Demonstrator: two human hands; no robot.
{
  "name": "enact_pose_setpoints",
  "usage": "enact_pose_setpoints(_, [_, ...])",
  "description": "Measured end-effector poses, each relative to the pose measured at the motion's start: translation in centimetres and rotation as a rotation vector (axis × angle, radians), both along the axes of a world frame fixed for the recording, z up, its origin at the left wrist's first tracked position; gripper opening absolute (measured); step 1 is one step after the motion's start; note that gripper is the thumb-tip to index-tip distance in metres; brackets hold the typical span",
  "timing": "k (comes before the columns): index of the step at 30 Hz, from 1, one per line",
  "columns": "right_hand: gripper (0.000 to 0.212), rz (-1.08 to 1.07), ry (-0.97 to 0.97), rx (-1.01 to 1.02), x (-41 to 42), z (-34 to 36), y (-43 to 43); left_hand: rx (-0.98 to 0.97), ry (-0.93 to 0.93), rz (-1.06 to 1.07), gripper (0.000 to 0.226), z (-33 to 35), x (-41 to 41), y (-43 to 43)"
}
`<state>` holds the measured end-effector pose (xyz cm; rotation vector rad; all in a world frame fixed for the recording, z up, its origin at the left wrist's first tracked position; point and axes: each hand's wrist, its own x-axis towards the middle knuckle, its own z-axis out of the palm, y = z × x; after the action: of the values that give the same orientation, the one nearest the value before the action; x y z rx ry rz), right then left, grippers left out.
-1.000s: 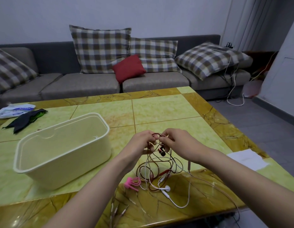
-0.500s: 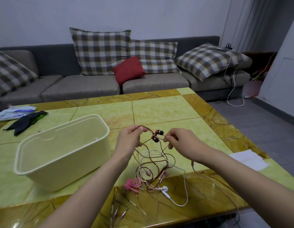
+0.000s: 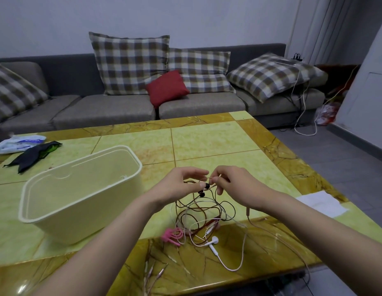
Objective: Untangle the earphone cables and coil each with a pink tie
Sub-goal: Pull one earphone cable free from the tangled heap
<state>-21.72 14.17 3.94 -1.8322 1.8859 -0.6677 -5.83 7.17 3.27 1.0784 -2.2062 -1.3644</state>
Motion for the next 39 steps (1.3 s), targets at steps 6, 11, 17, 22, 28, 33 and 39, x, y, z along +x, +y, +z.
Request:
enact_pose_setpoints(6, [0.019,-0.006,-0.051,-0.004,0.2,0.2,-0.2,-0.020,0.002,0.067,0.010,-0.2,-0.3,0.2])
enact_pose_setpoints(11, [0.017,0.016,-0.065,0.008,0.4,0.1,-0.1,-0.026,-0.004,0.237,0.023,-0.2,-0.4,0.2])
enact_pose_setpoints(17, [0.021,-0.003,0.023,0.031,-0.2,0.0,0.0,0.171,0.066,0.141,0.021,0.3,0.1,0.4])
enact_pose_setpoints(22, [0.027,-0.035,0.036,0.034,-0.5,-0.1,0.0,0.270,0.206,0.081,0.017,0.3,0.0,0.6])
enact_pose_setpoints(28, [0.026,-0.040,0.081,-0.014,-0.3,-0.2,-0.1,0.224,0.362,0.147,0.015,0.7,-0.7,0.6])
enact_pose_setpoints(33, [0.020,-0.021,0.007,-0.061,0.0,0.1,0.1,0.423,0.587,0.153,0.020,1.0,-0.8,1.1])
enact_pose_setpoints(39, [0.022,-0.033,0.014,-0.087,0.4,0.3,0.3,0.496,0.596,0.205,0.019,0.5,-0.6,0.9])
